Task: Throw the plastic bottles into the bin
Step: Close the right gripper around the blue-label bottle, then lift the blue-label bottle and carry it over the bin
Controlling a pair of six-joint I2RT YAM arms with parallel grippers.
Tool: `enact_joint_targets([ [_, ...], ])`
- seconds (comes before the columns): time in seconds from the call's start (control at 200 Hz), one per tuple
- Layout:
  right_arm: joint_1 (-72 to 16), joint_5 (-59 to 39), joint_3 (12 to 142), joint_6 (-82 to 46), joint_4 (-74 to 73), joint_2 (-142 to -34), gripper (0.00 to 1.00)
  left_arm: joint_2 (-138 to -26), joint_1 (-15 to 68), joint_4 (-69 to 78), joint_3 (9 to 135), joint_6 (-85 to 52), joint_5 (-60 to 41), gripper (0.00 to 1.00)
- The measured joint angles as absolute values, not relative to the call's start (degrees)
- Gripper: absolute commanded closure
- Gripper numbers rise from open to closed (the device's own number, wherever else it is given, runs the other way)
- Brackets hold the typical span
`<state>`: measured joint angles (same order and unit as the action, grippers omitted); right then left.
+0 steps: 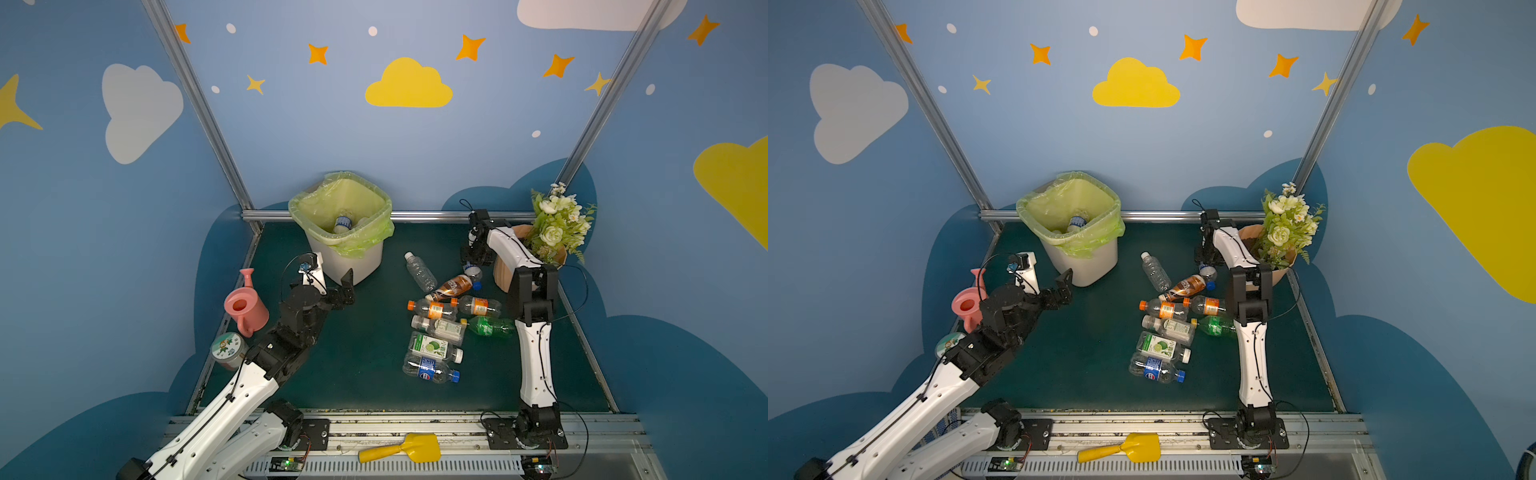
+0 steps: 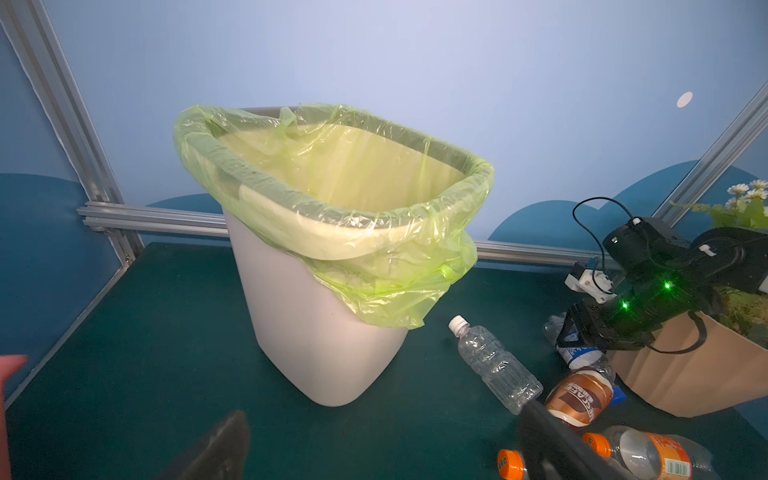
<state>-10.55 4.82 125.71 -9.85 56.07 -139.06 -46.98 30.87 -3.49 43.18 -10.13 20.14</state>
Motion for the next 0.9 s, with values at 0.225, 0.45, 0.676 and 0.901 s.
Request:
enact_joint_targets([
  [0.225, -10.5, 4.8, 126.7, -7.0, 56.8, -139.5, 0.53, -46.5, 30.7, -3.8, 43.2, -10.3, 20.5, 0.0],
  [0.45, -10.3, 2.8, 126.2, -5.7, 56.1, -139.0, 0.55, -45.5, 30.6, -4.2, 42.9, -11.3, 21.5, 0.0],
  [0.676, -10.2, 1.1, 122.0, -5.7, 53.7, -132.2, 0.54, -43.6, 30.5, -5.2, 41.1, -12.4, 22.7, 0.0],
  [0.901, -10.1, -1.2, 118.6, -6.1, 48.9, -120.5, 0.54, -42.9, 30.4, -6.2, 39.8, -13.9, 24.0, 0.0],
])
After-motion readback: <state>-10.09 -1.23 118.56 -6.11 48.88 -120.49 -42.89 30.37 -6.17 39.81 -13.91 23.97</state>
